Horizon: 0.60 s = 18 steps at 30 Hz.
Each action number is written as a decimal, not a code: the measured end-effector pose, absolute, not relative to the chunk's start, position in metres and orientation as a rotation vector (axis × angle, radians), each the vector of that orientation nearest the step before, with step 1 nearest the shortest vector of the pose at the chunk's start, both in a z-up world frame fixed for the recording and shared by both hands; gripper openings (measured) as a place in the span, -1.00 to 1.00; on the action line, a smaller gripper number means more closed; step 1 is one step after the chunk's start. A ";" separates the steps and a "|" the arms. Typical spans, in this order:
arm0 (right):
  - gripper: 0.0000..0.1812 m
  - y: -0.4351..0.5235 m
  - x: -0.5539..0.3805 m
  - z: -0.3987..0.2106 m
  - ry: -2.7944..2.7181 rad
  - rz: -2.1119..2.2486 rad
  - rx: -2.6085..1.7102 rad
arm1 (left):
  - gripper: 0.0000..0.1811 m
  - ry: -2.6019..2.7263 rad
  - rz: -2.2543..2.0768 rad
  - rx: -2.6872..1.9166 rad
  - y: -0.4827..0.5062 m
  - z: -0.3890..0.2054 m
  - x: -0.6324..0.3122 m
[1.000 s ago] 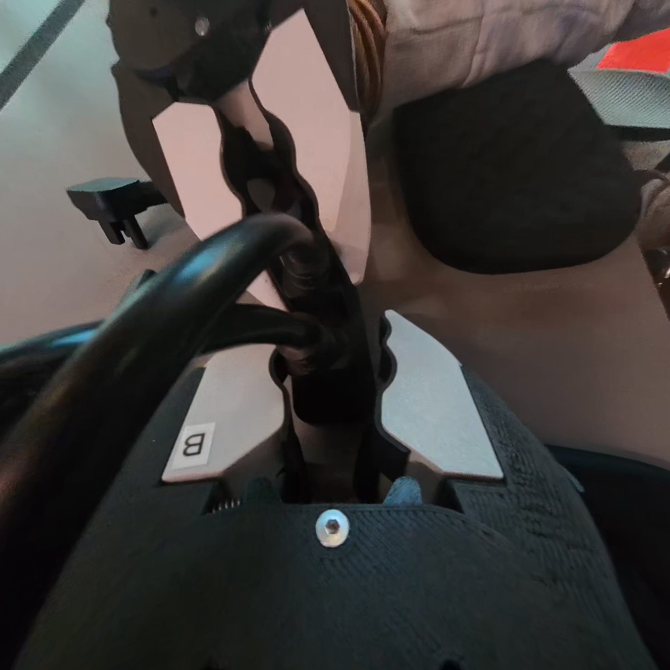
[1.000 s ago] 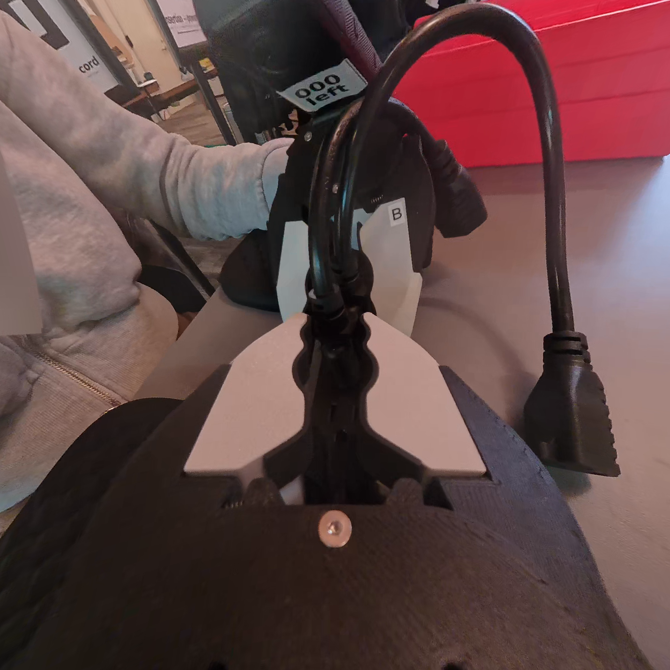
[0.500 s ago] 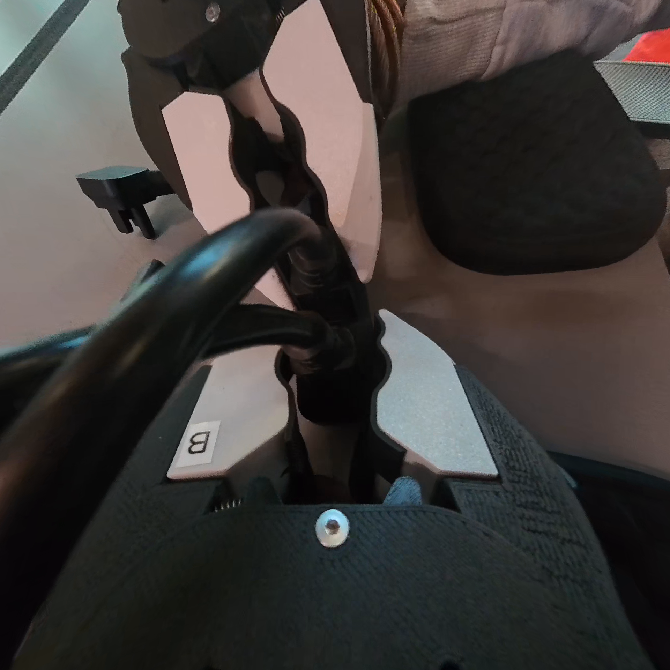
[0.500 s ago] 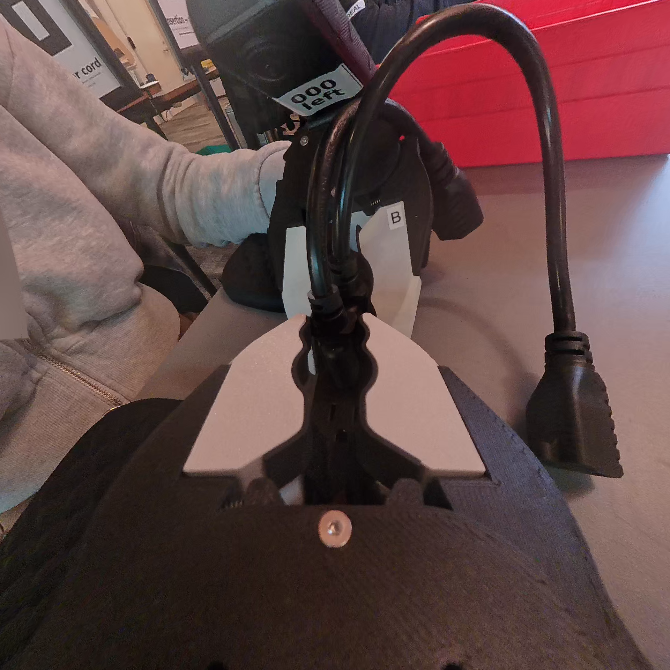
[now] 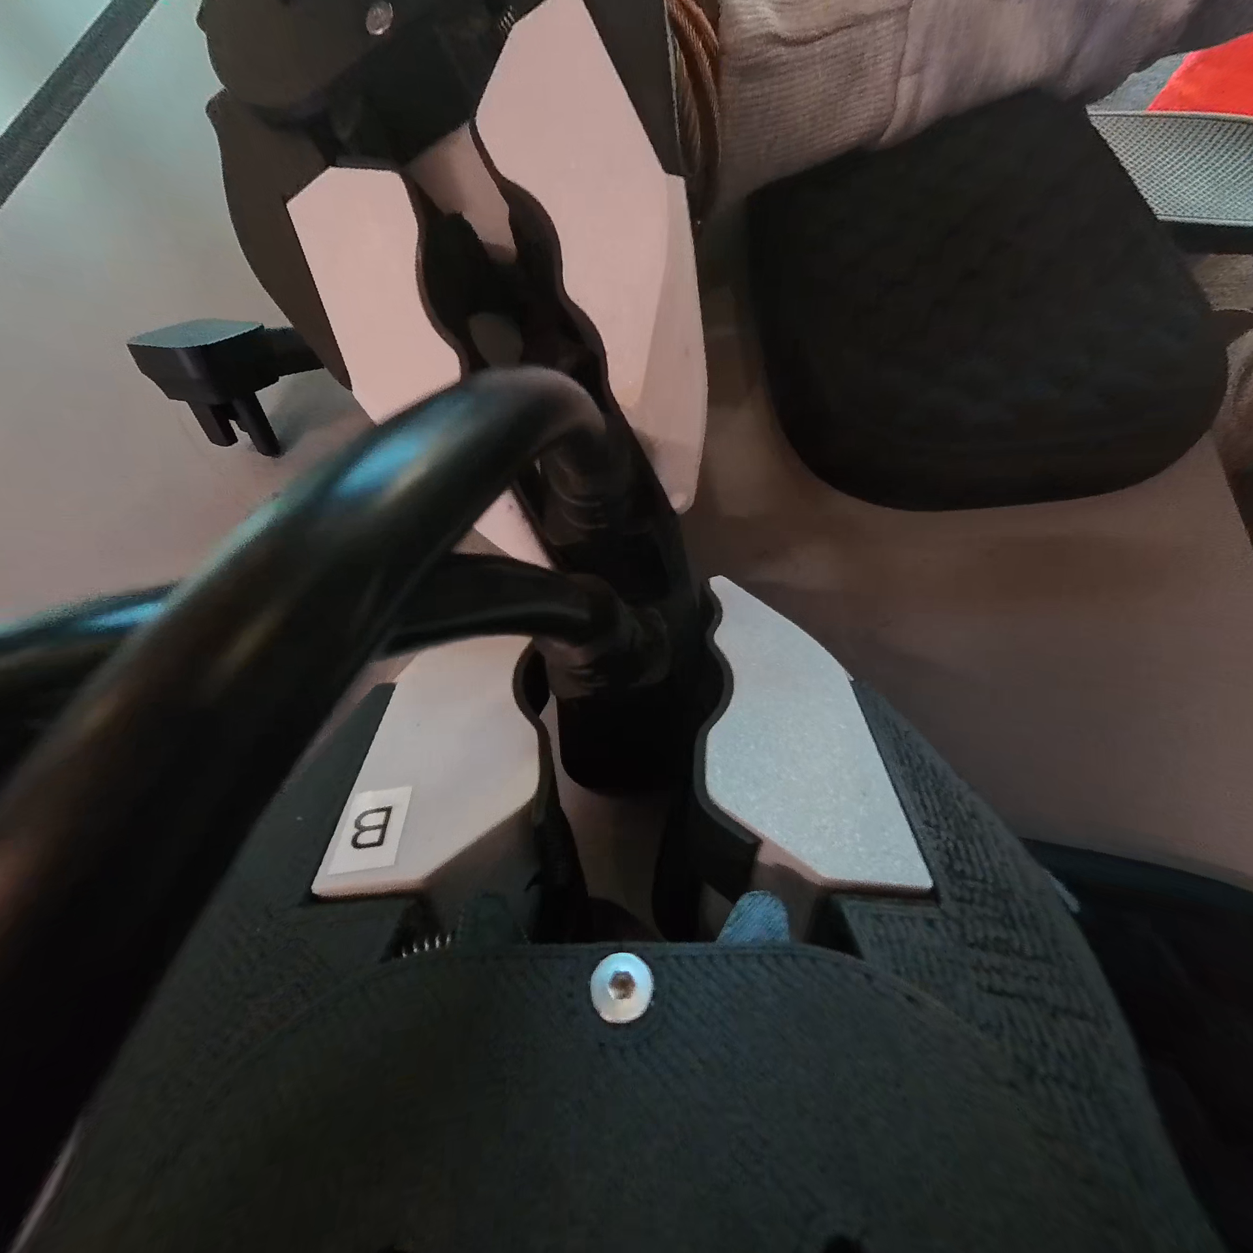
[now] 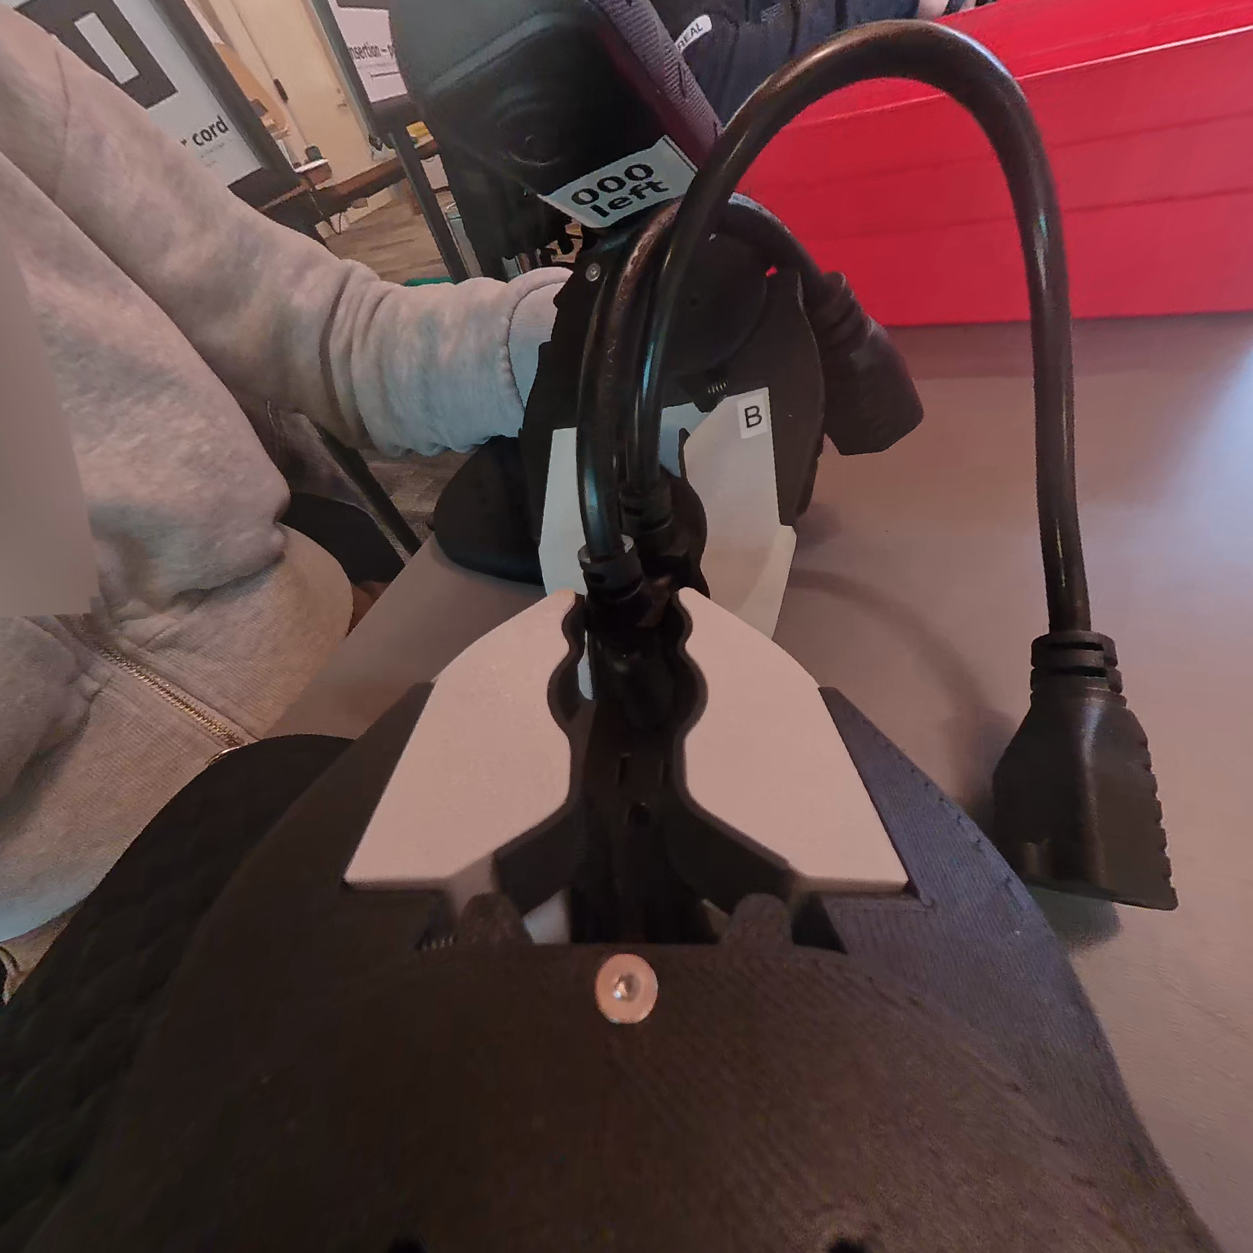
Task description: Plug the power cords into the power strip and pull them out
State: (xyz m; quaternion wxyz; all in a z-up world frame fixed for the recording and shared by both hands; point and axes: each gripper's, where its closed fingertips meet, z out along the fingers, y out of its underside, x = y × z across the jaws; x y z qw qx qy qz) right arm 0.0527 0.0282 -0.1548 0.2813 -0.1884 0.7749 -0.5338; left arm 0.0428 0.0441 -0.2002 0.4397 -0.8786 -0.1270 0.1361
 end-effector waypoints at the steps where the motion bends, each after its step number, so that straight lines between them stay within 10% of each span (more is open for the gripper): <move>1: -0.76 0.028 0.053 -0.155 2.075 -1.426 -0.497 | -0.53 -0.316 0.335 -2.184 0.044 -0.200 0.043; 18: -0.77 0.028 0.053 -0.153 2.052 -1.428 -0.488 | -0.53 -0.311 0.330 -2.193 0.046 -0.202 0.043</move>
